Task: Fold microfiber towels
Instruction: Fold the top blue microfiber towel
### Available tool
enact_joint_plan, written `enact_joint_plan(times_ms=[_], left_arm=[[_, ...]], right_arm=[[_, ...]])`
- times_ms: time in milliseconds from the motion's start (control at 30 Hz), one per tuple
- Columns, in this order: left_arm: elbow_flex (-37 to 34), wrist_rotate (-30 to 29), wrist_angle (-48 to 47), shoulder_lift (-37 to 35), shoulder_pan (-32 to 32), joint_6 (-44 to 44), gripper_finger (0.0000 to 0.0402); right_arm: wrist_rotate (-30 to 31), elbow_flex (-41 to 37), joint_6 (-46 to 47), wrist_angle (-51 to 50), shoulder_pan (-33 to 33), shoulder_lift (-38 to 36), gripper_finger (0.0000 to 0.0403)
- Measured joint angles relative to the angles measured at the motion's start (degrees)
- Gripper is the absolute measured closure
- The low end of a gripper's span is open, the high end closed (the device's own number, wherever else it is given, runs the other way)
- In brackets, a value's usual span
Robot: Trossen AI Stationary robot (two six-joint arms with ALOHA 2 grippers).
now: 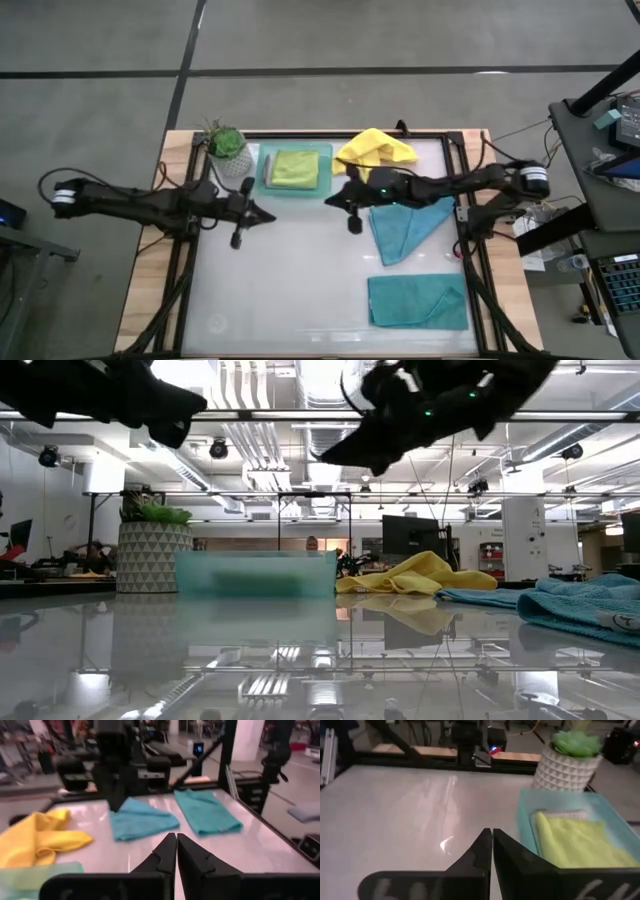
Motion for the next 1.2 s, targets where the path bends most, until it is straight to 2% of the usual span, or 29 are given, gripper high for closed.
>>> enact_joint_plan(times_ms=[200,400,567,800,1000,1200], left_arm=[[-1.4,-7.3,3.0,-1.7,0.0,0.0,0.0402],[-1.1,-12.1,3.6,0.8,0.0,0.0,0.0402],[-1.2,-12.3,7.2,3.8,0.0,-0.1,0.0402],[-1.0,-12.7,11.7,8.5,0.0,0.0,0.0402],[-1.0,-12.9,15.2,11.8,0.0,0.0,0.0402],[-1.0,-13.0,16.8,13.6,0.0,0.1,0.0402]], right_arm=[[-0.3,-5.1,7.5,-0.8,0.6,-6.9,0.0394],[0.5,-5.3,19.8,-19.0,0.4,-10.5,0.0394],[5.7,-5.1,29.9,-37.6,0.4,-11.6,0.0394],[18.3,-5.1,46.3,-57.8,0.4,-11.6,0.0394],[18.5,-5.3,50.0,-58.3,0.4,-11.5,0.0389],[17.0,-5.3,50.8,-53.9,0.4,-11.4,0.0337]])
